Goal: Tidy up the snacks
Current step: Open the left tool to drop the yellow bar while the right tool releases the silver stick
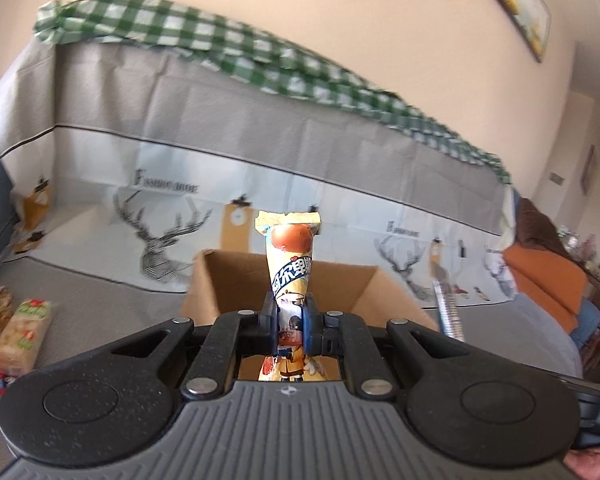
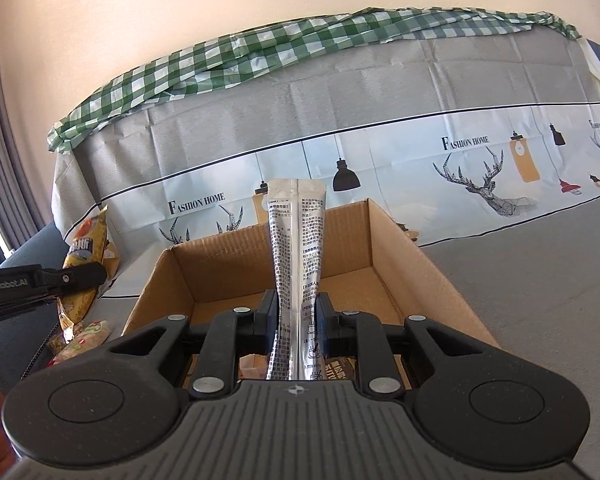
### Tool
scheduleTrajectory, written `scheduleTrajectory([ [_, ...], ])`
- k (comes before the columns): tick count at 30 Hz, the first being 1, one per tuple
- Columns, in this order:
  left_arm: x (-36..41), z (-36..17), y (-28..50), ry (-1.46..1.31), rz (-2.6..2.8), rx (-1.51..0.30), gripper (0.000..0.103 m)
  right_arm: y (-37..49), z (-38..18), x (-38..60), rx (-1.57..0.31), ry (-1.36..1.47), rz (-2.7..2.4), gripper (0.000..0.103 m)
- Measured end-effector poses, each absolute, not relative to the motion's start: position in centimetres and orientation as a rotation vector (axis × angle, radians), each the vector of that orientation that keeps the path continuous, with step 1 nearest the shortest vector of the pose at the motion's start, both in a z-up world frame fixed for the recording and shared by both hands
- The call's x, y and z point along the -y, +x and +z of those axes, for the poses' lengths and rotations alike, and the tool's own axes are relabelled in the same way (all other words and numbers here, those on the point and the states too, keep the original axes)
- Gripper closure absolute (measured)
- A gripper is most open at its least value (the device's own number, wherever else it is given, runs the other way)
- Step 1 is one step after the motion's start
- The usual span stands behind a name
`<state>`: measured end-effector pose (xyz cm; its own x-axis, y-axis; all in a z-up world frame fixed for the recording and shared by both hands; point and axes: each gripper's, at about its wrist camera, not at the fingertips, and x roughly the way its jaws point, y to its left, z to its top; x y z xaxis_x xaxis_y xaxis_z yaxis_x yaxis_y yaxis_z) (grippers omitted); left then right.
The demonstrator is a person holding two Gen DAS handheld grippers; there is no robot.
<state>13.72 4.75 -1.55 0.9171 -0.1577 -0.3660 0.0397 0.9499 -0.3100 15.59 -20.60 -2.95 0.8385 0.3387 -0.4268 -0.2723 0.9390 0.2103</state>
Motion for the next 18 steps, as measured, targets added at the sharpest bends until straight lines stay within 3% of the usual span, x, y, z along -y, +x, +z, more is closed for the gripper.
scheduleTrajectory([
  [18, -1.3, -1.6, 13.3, -0.246, -0.268, -0.384, 0.091, 15.9, -3.1, 20.2, -0.501, 0.165, 0.299, 0.082],
])
